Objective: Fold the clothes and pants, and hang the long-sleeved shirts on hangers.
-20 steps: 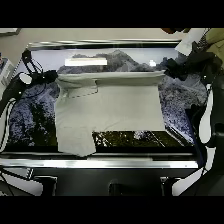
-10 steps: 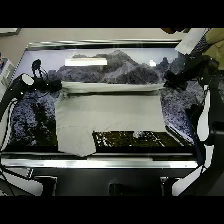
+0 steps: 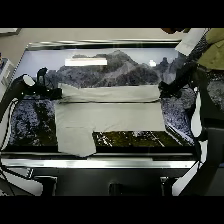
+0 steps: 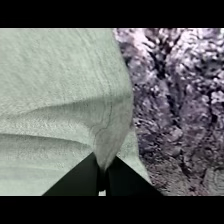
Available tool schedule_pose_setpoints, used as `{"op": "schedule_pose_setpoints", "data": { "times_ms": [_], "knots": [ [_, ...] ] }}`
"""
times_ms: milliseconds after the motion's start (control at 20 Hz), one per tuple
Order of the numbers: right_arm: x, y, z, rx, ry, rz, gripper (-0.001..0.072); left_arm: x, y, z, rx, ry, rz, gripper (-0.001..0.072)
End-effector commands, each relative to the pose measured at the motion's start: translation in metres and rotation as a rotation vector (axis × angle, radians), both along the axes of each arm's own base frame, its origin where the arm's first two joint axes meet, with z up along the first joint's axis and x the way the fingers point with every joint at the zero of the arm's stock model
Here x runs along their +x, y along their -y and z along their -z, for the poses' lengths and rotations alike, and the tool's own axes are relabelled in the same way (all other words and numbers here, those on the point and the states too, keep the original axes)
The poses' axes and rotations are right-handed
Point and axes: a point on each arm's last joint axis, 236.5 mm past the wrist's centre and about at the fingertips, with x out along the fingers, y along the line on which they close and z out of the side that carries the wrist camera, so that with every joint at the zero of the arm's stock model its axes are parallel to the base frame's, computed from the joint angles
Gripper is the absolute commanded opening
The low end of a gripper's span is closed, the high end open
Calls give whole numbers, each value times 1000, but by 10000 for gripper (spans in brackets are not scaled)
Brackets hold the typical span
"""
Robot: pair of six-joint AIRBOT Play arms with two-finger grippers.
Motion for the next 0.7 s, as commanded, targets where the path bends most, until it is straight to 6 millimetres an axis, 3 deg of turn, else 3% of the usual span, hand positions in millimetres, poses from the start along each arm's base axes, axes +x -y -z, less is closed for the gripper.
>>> {"op": "schedule_pose_setpoints", "data": {
  "times_ms": [0, 100, 150, 250, 300, 350, 550, 650],
  "knots": [
    [-9, 6, 14, -100, -59, -4, 32, -15, 2, 11, -3, -75, 20, 15],
    [-11, 4, 15, -114, -67, -5, 33, -24, 4, 17, -10, -119, 30, 20],
    [-13, 2, 14, -108, -78, -5, 40, -28, 4, 19, -13, -137, 34, 92],
    [-24, -9, 12, -76, -119, -28, 80, -32, 4, 18, -19, -155, 27, 398],
    [-32, -15, 8, -49, -145, -48, 301, -35, 2, 15, -23, -164, 21, 530],
    [-38, -19, 0, -30, -153, -83, 573, -40, -2, 10, -27, -176, 12, 549],
    [-43, 1, -61, -32, -42, -120, 596, -67, -35, -26, -43, -218, -48, 549],
    [-48, 23, -93, -3, 30, -87, 527, -82, -53, -50, -111, -180, -127, 549]
  ]
}}
